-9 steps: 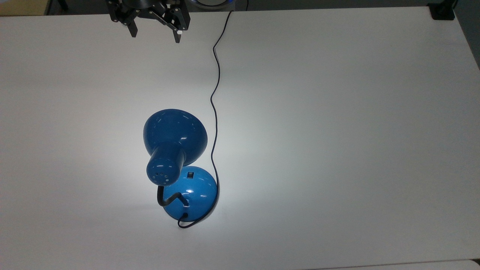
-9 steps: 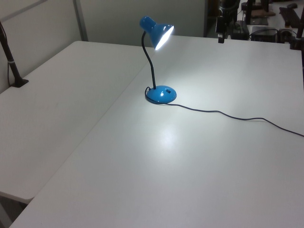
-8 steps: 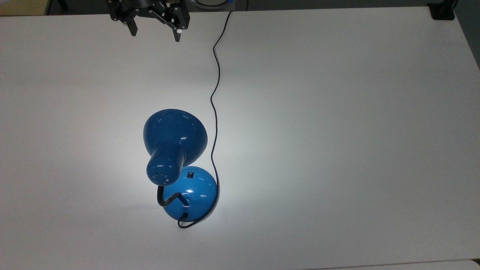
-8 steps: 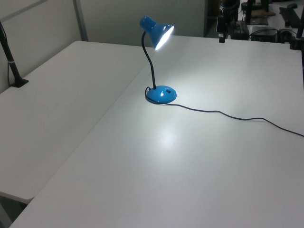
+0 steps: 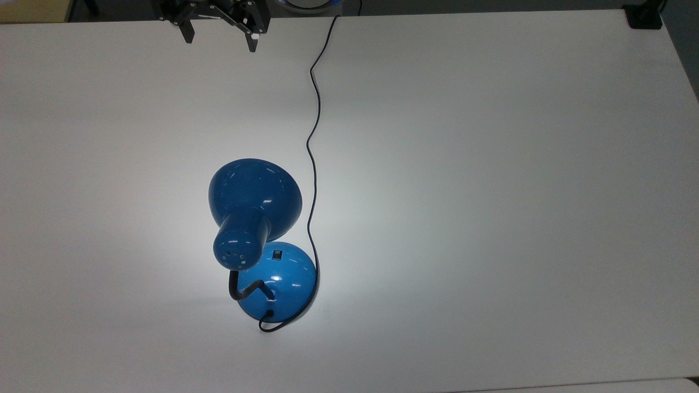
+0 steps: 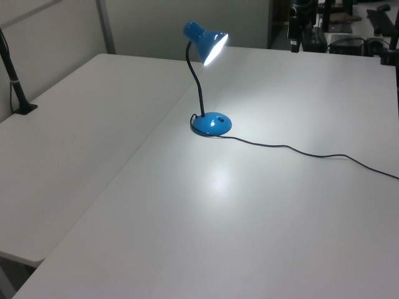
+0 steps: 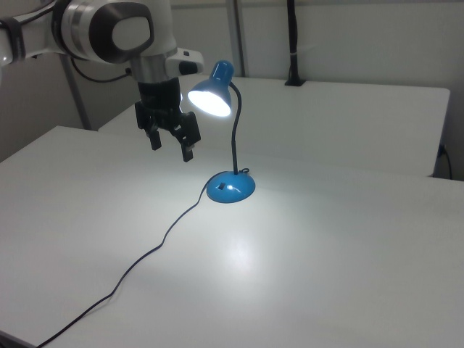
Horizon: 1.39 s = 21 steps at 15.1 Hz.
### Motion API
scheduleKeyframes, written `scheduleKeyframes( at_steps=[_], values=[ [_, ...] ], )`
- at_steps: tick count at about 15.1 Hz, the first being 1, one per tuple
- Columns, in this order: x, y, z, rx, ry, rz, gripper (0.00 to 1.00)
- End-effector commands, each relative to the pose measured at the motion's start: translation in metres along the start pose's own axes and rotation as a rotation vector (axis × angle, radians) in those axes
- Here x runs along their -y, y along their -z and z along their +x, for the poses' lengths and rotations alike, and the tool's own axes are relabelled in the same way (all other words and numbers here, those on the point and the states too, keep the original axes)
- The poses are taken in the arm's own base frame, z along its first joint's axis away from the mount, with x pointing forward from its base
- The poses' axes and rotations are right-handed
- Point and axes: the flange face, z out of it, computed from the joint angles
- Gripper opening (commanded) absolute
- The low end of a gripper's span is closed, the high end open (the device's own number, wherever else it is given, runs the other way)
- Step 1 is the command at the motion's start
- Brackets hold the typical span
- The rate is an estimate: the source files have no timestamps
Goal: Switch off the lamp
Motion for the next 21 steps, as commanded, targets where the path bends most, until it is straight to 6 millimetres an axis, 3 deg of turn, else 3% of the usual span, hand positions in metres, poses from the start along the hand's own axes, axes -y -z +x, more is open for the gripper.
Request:
scheduleKeyframes(
  at_steps=[1,2,5,6,12,16,21],
  values=[
    [-0.001,0.004,-0.006,0.023,0.001,-0.007,0.99],
    [-0.001,0.003,-0.006,0.025,0.008,-0.007,0.84],
    [-0.003,0.003,-0.008,0.028,0.158,0.0,0.09],
    [-0.003,0.003,-0.008,0.028,0.186,0.002,0.0],
    [-0.002,-0.025,0.012,-0.066,0.193,-0.007,0.0],
    [0.004,-0.063,0.047,-0.155,0.194,-0.026,0.0],
    [0.027,-0.131,0.097,-0.274,0.191,-0.044,0.0]
  ],
)
